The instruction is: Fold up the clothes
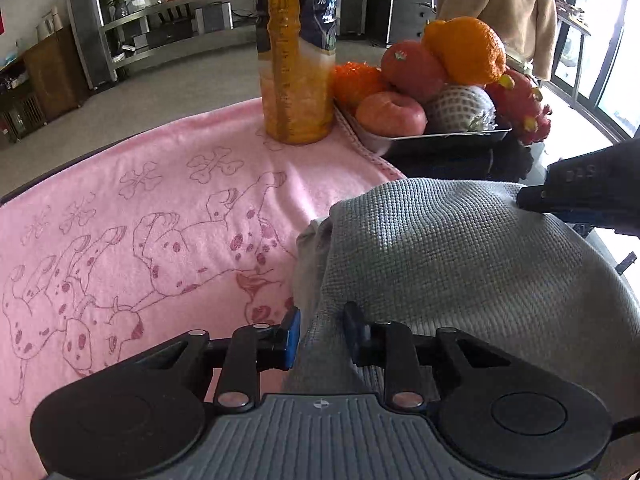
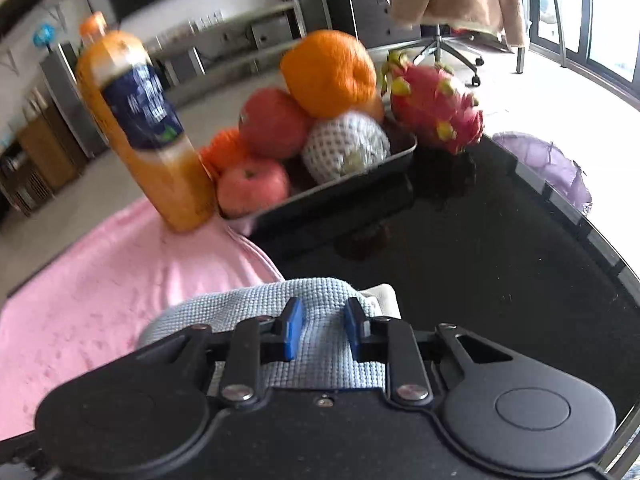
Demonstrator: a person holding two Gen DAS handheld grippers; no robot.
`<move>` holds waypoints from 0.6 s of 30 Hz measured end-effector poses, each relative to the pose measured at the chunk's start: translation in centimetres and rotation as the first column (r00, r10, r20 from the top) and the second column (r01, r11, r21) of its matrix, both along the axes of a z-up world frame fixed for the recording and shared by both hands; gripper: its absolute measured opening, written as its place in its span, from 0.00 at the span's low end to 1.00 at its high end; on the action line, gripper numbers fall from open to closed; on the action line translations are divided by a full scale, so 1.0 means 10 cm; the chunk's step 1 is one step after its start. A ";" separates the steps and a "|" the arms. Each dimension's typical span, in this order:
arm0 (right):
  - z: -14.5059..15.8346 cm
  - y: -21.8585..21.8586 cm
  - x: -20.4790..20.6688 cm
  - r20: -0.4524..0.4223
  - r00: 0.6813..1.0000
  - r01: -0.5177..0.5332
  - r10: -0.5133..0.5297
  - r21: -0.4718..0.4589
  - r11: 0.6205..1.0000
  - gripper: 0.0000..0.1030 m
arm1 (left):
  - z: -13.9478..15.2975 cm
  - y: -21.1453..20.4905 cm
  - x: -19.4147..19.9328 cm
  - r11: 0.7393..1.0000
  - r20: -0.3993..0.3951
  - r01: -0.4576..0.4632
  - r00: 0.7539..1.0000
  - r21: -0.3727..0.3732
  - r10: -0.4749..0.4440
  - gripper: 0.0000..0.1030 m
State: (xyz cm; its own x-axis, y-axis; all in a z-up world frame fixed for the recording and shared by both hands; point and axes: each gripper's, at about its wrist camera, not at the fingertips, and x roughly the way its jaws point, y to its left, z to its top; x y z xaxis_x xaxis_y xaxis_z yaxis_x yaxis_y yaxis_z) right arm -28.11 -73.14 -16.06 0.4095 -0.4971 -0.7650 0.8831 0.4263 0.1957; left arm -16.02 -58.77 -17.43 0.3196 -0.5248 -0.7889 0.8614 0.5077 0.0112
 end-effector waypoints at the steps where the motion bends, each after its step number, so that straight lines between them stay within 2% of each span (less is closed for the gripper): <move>1: -0.02 0.00 0.02 -0.011 1.000 -0.001 0.001 -0.006 1.000 0.22 | 0.00 0.00 -0.01 1.000 0.006 0.001 1.000 -0.001 -0.001 0.26; 3: -0.02 0.03 0.05 -0.032 0.999 -0.010 0.009 -0.029 1.000 0.21 | 0.00 0.00 -0.03 1.000 0.019 0.009 1.000 0.000 -0.009 0.26; 6: 0.07 0.10 0.00 -0.019 1.000 -0.013 0.012 -0.047 0.999 0.22 | 0.12 0.07 -0.03 0.999 0.025 0.039 0.999 -0.005 -0.039 0.26; 10: 0.42 0.26 -0.40 0.134 0.991 -0.013 0.013 0.001 1.000 0.22 | 0.39 0.42 -0.01 0.996 -0.029 0.054 0.998 -0.071 -0.056 0.32; 12: 0.54 0.44 -0.62 0.163 0.986 -0.038 0.034 0.019 0.999 0.23 | 0.46 0.62 -0.03 0.993 -0.056 0.067 0.996 -0.094 -0.072 0.32; 16: 0.63 0.77 -0.87 0.112 0.990 -0.092 0.087 0.038 0.995 0.24 | 0.38 0.87 -0.16 0.989 -0.108 0.125 0.985 -0.079 -0.133 0.29; 18: 0.55 0.89 -0.86 0.023 0.994 -0.108 0.107 0.049 0.993 0.24 | 0.24 0.89 -0.24 0.990 -0.129 0.136 0.982 -0.040 -0.140 0.29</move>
State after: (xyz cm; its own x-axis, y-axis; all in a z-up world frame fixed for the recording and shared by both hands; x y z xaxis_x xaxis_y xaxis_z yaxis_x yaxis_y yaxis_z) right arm -36.74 -64.23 -10.61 0.4743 -0.4106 -0.7787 0.8285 0.5074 0.2370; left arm -18.40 -49.92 -15.05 0.1374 -0.5814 -0.8019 0.9162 0.3823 -0.1202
